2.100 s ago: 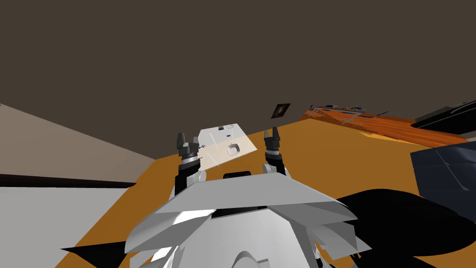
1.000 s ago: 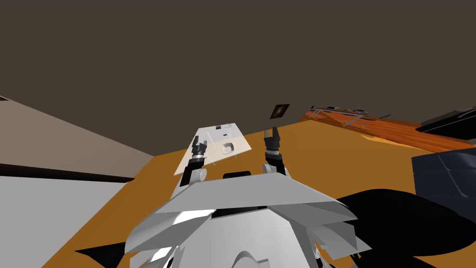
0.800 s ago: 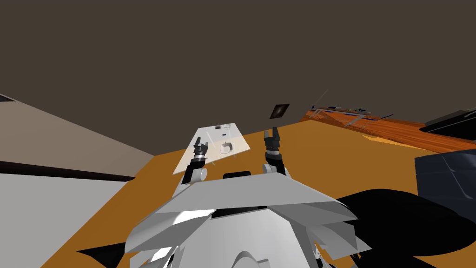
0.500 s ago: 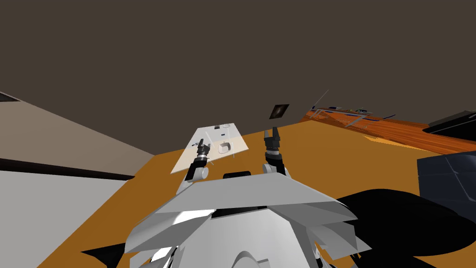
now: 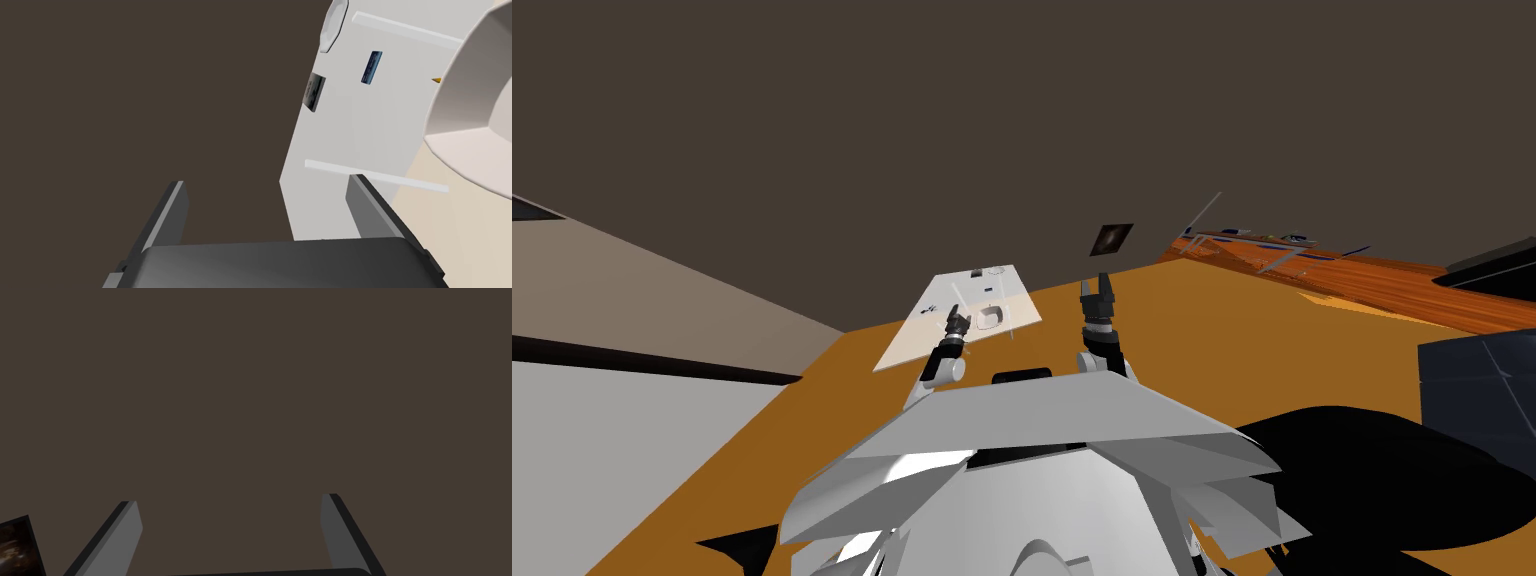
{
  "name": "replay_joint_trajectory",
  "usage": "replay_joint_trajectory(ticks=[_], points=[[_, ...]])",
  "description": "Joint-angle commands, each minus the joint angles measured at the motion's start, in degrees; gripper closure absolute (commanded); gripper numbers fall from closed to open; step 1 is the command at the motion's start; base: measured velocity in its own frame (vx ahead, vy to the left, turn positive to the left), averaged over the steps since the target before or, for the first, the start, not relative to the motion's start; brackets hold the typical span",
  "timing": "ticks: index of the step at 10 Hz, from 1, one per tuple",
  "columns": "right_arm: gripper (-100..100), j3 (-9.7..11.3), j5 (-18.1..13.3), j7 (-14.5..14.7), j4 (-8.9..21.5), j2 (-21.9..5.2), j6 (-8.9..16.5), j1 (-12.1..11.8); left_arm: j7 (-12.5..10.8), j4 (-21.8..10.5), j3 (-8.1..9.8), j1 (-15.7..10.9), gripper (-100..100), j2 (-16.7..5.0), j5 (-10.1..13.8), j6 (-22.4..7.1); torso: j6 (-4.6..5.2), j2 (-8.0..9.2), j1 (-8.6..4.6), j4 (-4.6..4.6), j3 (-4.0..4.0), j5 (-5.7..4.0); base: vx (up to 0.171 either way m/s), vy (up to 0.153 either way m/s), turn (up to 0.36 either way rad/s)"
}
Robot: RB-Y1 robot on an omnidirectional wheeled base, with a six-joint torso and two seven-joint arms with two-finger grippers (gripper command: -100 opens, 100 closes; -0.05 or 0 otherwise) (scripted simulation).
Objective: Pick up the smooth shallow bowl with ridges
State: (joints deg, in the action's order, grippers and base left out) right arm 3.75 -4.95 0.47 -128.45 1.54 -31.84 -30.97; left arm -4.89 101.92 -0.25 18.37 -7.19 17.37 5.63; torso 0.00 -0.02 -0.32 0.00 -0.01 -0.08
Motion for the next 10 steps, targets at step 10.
replay_joint_trajectory(ticks=[10], points=[[0,-0.01,0.0,0.0,0.0,-0.01,0.0,-0.01,-1.79,-11.7,-0.45,-4.12,-100,0.54,-2.11,-14.37,0.0,-0.2,0.25,-0.04,-0.11,0.05,0.034,-0.046,-0.01]])
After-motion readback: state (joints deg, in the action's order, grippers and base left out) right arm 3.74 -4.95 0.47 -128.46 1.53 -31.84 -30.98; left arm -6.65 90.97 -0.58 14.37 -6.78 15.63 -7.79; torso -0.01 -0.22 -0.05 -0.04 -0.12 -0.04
